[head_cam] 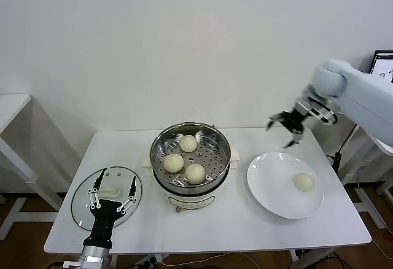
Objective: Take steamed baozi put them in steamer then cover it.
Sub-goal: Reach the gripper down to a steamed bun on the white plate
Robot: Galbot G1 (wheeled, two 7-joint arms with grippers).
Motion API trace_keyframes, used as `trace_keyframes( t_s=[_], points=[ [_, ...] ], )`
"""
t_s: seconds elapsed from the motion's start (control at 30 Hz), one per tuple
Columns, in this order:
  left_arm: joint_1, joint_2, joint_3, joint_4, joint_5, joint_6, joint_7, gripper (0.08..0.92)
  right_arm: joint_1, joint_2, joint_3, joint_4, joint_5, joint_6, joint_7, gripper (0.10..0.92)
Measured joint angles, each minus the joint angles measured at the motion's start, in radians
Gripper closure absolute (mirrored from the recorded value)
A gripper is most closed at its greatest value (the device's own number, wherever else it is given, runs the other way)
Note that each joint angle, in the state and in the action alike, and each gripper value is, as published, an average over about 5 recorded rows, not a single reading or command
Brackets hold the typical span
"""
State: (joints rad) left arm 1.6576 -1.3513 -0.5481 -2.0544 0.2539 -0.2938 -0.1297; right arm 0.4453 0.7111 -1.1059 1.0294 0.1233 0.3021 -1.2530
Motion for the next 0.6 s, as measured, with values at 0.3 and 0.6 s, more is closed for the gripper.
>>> trace_keyframes(
  t_s=[0.3, 0.6],
  points=[
    [0.007, -0.002, -0.007, 0.0, 0.0, -0.001, 0.0, 0.177, -0.155, -0.037, 0.056, -0.097, -0.009, -0.18, 0.031, 0.203],
    [0.012, -0.004, -0.014, 0.001, 0.001, -0.004, 0.0, 0.177, -0.264, -0.016, 0.092, -0.168, -0.028, -0.259, 0.063, 0.203]
  ],
)
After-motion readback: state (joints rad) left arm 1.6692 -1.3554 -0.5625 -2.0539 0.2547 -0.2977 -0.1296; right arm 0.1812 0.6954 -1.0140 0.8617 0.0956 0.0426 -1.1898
